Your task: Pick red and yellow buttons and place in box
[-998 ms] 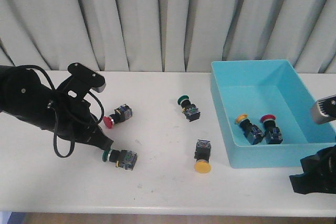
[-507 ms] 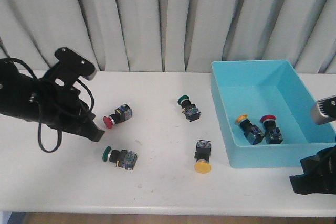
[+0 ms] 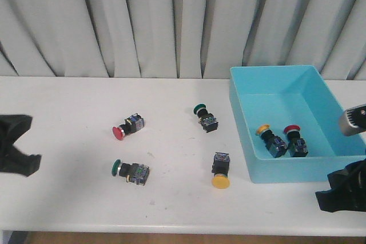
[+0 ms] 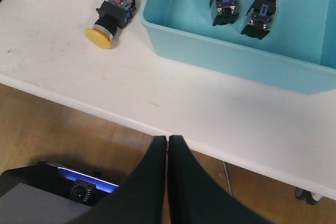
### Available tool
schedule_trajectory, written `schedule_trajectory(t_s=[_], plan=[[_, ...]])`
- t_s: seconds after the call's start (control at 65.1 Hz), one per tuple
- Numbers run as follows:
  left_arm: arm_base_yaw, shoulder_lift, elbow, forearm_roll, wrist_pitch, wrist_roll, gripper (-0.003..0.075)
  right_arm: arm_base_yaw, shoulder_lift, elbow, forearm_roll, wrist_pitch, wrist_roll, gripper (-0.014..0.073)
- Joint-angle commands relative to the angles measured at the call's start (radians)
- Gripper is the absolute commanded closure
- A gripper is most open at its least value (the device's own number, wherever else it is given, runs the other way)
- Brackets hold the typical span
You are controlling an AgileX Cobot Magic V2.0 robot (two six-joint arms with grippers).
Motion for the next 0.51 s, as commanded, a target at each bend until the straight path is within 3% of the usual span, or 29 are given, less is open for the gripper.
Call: schedule_trajectory(t_s=[0.0,0.2,0.491], plan=[[0.07,-0.138,0.117,0.0,-0.144,-0.066,0.0728,0.0,-0.012,-0.024,-0.004,-0.036,-0.003,0.0601],[0.152,-0.478,0.404,-0.007,-0.229,-0.09,0.0728,0.0,-0.012,-0.024,-0.004,-0.034,-0.003,0.0601],[0.152,-0.789,0.566,0.002,-0.264,-0.093,0.0728,0.0,-0.012,-0.024,-0.004,-0.033,-0.003,0.0601]])
